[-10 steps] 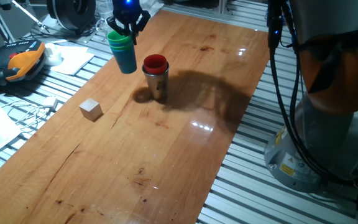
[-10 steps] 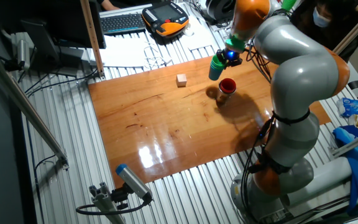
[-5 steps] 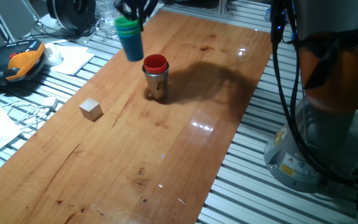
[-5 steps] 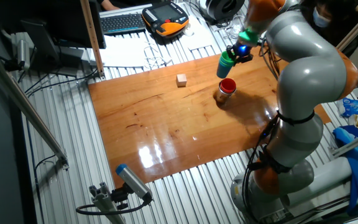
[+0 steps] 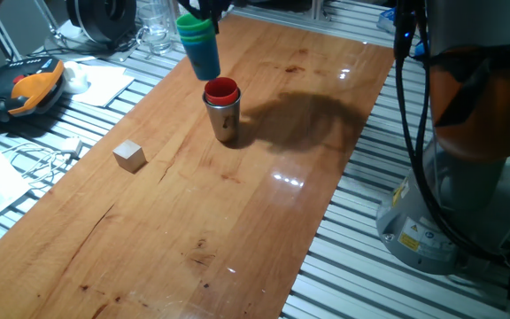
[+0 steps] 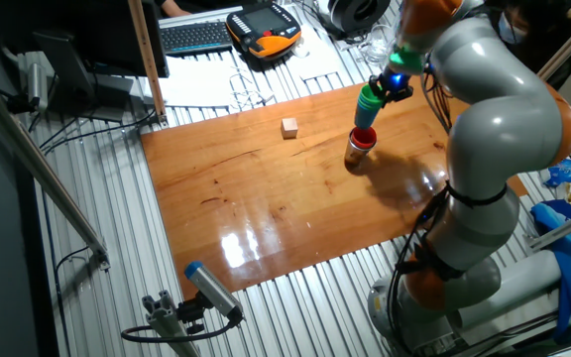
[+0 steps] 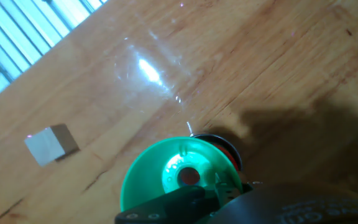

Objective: Stack the cups

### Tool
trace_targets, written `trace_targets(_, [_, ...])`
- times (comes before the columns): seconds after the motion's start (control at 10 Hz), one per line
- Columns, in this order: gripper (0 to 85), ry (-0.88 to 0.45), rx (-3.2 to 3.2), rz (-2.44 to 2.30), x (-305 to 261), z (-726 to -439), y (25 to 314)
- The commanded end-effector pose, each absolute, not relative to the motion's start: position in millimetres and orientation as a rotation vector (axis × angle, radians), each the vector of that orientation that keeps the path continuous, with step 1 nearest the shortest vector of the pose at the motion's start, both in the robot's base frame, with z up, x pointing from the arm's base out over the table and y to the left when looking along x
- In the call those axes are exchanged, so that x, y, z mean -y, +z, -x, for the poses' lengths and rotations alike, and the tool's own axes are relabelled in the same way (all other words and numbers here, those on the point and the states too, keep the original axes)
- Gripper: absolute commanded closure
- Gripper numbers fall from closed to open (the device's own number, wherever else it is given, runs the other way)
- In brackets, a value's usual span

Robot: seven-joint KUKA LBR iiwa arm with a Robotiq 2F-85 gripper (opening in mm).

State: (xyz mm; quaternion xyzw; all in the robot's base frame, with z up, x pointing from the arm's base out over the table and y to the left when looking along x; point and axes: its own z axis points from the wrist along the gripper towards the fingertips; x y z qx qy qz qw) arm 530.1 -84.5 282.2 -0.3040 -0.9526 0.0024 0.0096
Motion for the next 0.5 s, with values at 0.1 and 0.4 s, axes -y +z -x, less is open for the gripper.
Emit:
trace_targets(0.1, [85.0,0.026,2.994,0.928,85.4,-526.8,274.0])
trace_targets(0.4, [85.0,0.03,2.991,0.912,87.1,-518.5,273.3])
